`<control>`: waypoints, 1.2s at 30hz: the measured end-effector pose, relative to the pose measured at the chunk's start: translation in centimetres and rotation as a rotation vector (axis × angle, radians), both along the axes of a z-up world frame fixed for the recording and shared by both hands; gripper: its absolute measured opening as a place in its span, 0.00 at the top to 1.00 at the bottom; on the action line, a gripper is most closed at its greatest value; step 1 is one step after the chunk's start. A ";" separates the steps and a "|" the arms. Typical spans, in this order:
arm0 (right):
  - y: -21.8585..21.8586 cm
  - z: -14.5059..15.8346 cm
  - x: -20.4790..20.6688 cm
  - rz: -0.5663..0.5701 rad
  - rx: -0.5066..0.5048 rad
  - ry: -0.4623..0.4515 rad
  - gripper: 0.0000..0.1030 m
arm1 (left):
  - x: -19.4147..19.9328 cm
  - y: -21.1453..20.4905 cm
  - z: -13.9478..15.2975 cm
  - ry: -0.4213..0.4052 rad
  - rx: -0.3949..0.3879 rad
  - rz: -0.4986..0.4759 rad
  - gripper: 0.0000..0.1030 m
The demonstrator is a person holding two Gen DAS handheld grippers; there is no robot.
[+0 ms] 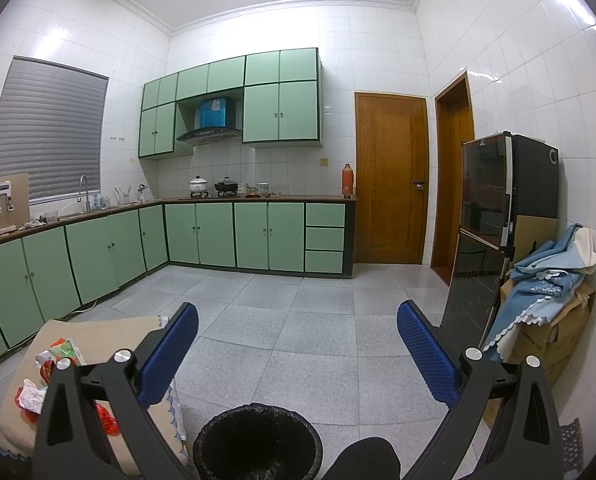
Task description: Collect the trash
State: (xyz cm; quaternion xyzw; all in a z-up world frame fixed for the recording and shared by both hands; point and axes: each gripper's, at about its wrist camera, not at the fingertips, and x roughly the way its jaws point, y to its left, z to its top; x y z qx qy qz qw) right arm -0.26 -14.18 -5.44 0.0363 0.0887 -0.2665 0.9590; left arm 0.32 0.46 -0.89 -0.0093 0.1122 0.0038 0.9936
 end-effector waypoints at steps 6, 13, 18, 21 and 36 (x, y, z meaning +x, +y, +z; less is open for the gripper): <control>0.0 0.0 0.1 0.003 -0.002 0.001 0.06 | 0.0 0.0 0.1 0.001 -0.001 -0.001 0.05; 0.2 0.1 0.2 0.005 -0.006 0.002 0.06 | 0.0 0.0 0.1 0.001 -0.001 -0.001 0.05; 0.2 0.1 0.2 0.005 -0.006 0.002 0.06 | 0.1 0.0 0.0 0.000 -0.001 0.001 0.05; 0.3 0.3 0.3 0.007 -0.007 0.003 0.06 | 0.1 0.1 0.0 -0.001 -0.002 0.003 0.05; 0.5 0.6 0.6 0.010 -0.009 0.006 0.06 | 0.1 0.2 -0.1 0.000 -0.004 0.004 0.05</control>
